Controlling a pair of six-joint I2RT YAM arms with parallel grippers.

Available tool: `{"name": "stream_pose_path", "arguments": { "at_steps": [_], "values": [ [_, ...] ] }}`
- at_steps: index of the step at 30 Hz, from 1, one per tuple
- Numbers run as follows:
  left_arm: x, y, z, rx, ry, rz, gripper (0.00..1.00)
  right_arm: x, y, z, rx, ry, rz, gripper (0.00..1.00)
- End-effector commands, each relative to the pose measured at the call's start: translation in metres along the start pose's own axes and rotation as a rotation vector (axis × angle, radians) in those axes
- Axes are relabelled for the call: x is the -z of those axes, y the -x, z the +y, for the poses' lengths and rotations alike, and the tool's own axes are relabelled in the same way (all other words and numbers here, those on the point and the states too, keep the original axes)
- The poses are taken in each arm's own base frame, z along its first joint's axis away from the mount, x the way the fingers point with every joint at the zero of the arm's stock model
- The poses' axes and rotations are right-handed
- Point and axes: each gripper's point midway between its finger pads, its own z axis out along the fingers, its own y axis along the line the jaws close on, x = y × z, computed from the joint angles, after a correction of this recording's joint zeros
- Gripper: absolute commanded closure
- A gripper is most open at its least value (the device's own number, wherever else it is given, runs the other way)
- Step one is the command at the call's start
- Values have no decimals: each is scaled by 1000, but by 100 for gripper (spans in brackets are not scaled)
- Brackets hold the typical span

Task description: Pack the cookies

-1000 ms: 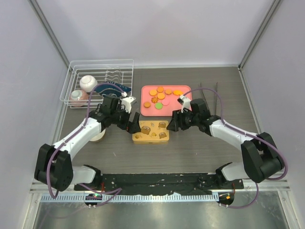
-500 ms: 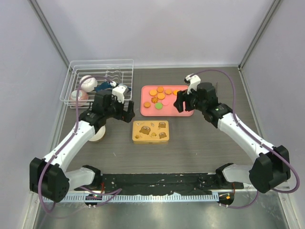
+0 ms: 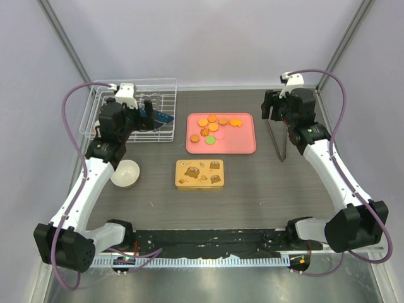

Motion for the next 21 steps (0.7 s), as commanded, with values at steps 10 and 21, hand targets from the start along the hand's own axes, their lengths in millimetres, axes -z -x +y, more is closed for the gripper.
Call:
{"name": "stream_pose_path", "arguments": {
  "at_steps": [10, 21],
  "values": [
    [4, 55, 11, 40, 44, -196, 0, 9, 58, -36, 47, -203, -178, 26],
    [2, 55, 7, 41, 23, -197, 0, 18, 74, -41, 74, -226, -236, 27]
  ]
}}
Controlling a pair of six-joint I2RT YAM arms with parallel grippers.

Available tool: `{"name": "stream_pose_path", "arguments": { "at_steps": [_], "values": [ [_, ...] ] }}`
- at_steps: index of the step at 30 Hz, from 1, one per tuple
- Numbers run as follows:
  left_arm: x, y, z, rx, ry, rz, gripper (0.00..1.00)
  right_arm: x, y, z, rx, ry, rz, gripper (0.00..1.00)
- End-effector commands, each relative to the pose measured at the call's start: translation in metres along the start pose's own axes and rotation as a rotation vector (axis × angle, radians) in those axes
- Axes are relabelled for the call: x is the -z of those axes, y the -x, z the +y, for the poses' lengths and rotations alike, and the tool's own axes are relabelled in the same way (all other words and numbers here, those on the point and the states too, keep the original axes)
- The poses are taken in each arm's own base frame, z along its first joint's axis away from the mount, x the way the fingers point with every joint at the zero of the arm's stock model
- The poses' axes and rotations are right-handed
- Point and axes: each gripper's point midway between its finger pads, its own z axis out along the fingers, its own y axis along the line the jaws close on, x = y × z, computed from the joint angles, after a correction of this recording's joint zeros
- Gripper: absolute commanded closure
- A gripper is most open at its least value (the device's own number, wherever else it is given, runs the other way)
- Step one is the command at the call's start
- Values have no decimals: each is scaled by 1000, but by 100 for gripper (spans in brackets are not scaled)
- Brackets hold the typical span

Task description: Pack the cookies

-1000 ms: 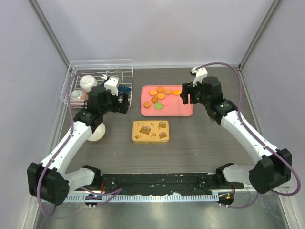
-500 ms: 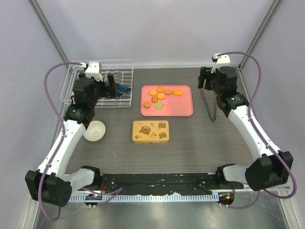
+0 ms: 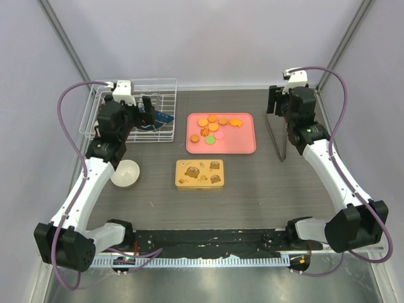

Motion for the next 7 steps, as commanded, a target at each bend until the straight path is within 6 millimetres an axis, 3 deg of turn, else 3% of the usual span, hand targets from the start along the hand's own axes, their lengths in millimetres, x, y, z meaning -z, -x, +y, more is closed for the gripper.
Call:
{"name": "stream_pose_path", "arguments": {
  "at_steps": [1, 7],
  "values": [
    [1, 26, -3, 13, -14, -88, 0, 11, 51, -9, -8, -32, -145, 28],
    [0, 29, -3, 13, -11, -93, 0, 15, 56, -8, -12, -21, -160, 28]
  ]
}}
